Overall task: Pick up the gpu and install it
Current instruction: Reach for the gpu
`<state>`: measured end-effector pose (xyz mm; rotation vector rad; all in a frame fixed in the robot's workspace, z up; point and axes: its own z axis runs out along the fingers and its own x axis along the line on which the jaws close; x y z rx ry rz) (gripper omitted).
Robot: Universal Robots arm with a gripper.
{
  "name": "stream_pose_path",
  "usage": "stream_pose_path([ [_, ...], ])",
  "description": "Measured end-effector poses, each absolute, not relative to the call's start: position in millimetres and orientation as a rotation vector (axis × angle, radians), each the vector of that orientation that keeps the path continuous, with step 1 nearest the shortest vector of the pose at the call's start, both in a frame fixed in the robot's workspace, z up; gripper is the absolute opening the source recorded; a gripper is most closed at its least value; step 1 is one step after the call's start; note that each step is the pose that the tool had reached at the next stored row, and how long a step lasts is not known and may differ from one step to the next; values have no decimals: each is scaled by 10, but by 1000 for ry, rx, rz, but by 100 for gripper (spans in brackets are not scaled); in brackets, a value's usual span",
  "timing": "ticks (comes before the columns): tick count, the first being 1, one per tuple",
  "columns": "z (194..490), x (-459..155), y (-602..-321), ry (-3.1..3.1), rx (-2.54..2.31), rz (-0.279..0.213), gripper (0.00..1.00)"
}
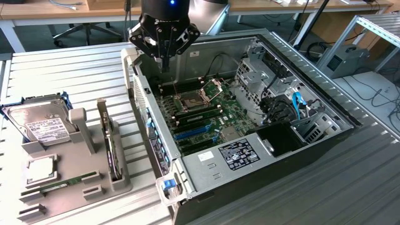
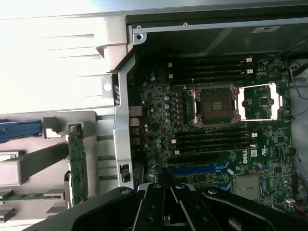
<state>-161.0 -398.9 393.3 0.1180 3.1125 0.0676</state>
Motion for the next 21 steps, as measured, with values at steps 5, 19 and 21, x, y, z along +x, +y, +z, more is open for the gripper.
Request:
stream_pose_path([
  [5, 3933, -1625, -3989, 3113, 118, 68, 11],
  [19, 3933, -1669, -3989, 3112, 118, 68, 11],
  [21, 3933, -1675, -3989, 3112, 118, 68, 11],
])
